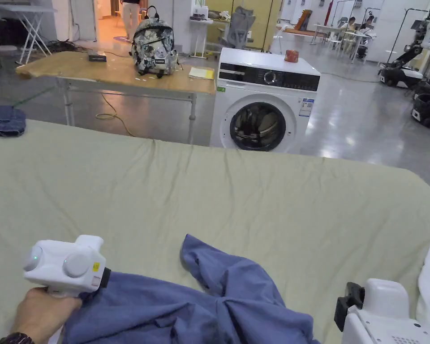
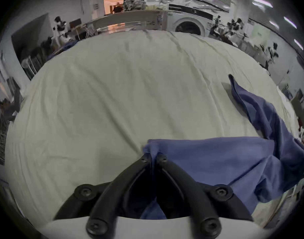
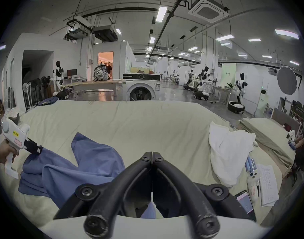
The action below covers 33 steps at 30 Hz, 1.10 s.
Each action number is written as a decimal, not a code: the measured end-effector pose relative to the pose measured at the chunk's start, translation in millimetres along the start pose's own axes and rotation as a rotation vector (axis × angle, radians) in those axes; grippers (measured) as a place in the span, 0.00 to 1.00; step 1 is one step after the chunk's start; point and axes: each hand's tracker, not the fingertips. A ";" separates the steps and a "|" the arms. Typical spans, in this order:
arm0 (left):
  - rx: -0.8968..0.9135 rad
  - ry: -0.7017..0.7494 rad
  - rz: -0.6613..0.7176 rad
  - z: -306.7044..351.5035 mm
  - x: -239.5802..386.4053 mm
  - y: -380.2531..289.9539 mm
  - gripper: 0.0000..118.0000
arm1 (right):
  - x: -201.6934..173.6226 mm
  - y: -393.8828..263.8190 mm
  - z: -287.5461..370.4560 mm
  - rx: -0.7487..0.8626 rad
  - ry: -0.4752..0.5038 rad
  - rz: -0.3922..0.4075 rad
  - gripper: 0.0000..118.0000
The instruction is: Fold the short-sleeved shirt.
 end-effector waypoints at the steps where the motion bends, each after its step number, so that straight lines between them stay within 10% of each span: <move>1: 0.006 -0.028 0.011 4.4 -1.0 -0.8 0.00 | 4.0 0.7 0.6 -0.005 0.002 -0.004 0.00; 9: 0.186 -0.130 0.056 85.6 -9.6 -14.3 0.00 | 31.2 -3.5 -28.7 -0.271 0.084 0.011 0.00; 13: 0.241 -0.138 0.054 122.5 -16.4 -19.2 0.00 | 28.9 -23.6 -59.6 -0.459 0.135 0.027 0.55; 15: 0.255 -0.138 0.050 132.3 -20.6 -19.6 0.00 | 25.6 -38.9 -75.9 -0.529 0.155 0.033 0.55; 21: 0.259 -0.112 0.033 137.1 -24.3 -28.0 0.00 | 17.7 -75.0 -105.9 -0.652 0.151 0.024 0.44; 24: 0.248 -0.105 0.028 132.6 -24.4 -33.9 0.00 | 12.2 -65.3 -96.0 -0.603 0.112 0.056 0.00; 33: 0.255 -0.098 0.031 132.9 -29.5 -31.5 0.00 | 34.7 -35.2 -65.4 -0.504 0.174 -0.032 0.00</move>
